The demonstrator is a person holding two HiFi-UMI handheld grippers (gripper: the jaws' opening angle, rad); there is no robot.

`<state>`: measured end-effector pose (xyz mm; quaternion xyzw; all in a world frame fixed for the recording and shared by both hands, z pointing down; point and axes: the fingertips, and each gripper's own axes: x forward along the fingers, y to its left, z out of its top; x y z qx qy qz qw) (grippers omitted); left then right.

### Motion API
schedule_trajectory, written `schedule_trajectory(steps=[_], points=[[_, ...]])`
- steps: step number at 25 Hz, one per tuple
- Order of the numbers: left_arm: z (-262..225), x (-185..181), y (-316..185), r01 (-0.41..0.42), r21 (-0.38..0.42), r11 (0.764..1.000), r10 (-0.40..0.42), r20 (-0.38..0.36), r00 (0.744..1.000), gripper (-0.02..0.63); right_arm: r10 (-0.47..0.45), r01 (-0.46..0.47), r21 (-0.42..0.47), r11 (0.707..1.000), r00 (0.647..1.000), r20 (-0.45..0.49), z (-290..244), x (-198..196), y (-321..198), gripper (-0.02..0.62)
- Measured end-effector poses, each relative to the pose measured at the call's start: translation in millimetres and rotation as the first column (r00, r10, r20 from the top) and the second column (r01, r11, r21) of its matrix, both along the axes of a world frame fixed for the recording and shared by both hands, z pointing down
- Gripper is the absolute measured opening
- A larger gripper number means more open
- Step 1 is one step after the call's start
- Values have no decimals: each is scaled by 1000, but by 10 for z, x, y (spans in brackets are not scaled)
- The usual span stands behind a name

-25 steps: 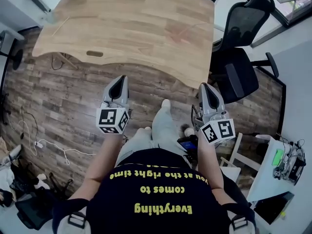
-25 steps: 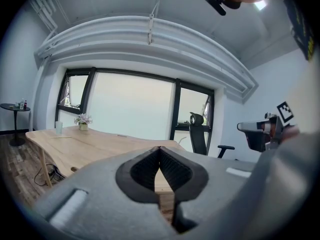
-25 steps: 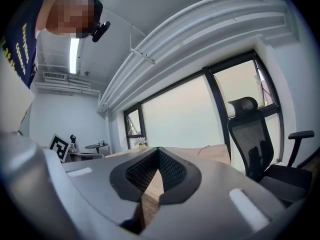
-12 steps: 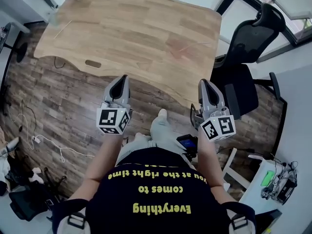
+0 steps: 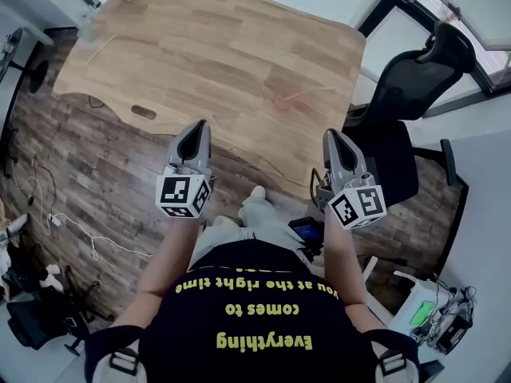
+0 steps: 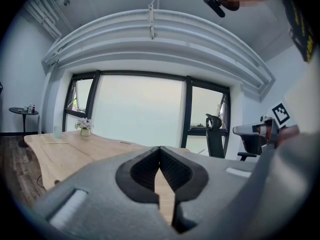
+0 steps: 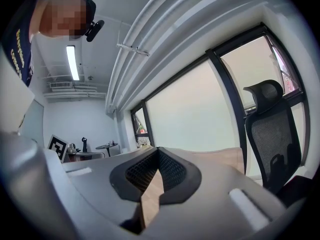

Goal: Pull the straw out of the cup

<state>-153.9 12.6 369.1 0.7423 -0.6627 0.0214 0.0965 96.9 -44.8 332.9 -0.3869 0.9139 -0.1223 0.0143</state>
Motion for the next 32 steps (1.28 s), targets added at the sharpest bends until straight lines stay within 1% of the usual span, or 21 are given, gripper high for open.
schedule_trajectory(steps=[7, 8, 11, 12, 15, 19, 25, 32], points=[[18, 125, -209, 9, -10, 1000, -9, 6, 1000, 0, -23, 23, -26, 999, 1000, -8, 76, 96, -227, 6], [19, 133, -239, 13, -13, 1000, -13, -6, 1000, 0, -25, 25, -31, 999, 1000, -5, 90, 115, -253, 6], [-10, 145, -338, 38, -13, 999, -39, -78, 996, 0, -32, 32, -43, 999, 999, -3, 118, 151, -309, 6], [-27, 161, -373, 40, -11, 999, -41, -84, 996, 0, -34, 34, -47, 998, 999, -3, 127, 158, -322, 6], [-62, 221, -463, 19, -2, 1000, -20, -61, 998, 0, -32, 32, -52, 998, 999, 7, 169, 182, -355, 6], [-76, 207, -541, 11, 0, 1000, -11, -49, 999, 0, -19, 20, -46, 999, 1000, 9, 170, 183, -391, 6], [-11, 178, -665, -5, -21, 1000, 5, -33, 999, 0, -15, 16, -78, 997, 1000, 16, 260, 138, -481, 7], [70, 142, -885, -75, -44, 996, 74, -27, 997, 0, 35, -34, -98, 995, 999, 7, 323, 63, -596, 8]])
